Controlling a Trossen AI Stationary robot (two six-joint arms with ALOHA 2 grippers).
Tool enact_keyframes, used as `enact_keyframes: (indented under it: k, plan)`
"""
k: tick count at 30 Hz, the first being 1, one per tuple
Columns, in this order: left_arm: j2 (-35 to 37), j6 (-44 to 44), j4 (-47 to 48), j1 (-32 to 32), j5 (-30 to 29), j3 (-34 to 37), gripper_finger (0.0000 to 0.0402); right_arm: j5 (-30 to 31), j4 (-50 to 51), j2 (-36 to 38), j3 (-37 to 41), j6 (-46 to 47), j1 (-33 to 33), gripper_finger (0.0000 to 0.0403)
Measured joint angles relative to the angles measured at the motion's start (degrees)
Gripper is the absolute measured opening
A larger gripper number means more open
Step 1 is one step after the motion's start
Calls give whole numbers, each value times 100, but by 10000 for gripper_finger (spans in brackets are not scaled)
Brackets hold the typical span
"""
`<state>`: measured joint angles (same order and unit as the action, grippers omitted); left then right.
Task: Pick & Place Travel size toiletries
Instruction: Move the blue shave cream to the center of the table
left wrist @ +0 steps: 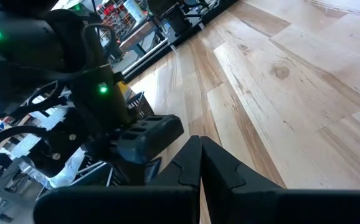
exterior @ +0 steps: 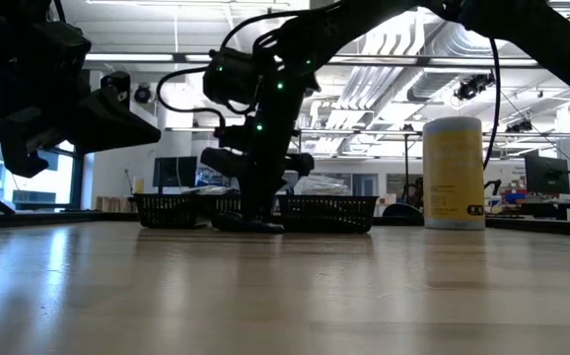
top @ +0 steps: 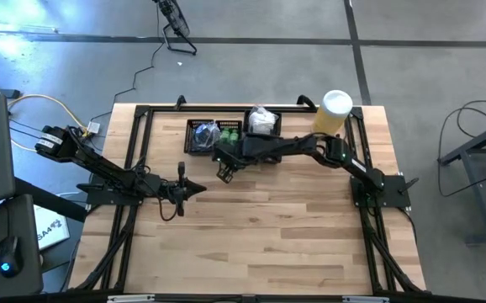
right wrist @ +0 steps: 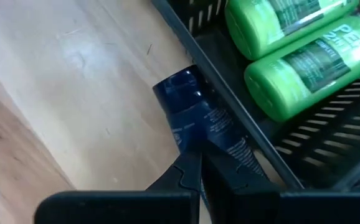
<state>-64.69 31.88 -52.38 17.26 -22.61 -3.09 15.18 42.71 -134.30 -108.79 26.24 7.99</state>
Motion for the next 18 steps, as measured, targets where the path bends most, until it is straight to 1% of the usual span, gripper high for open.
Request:
enact_keyframes:
  k: [3,8,18]
  plan:
    - [0,1,1,0,-8,0,0,57,-60,0,7,-100,-40,3]
    - [0,2,9,0,-24,0,0,314,-151,12,13,-105,-54,3]
    - [0,4,33,-2,-30,0,0,290,-292,4,13,-76,-9,3]
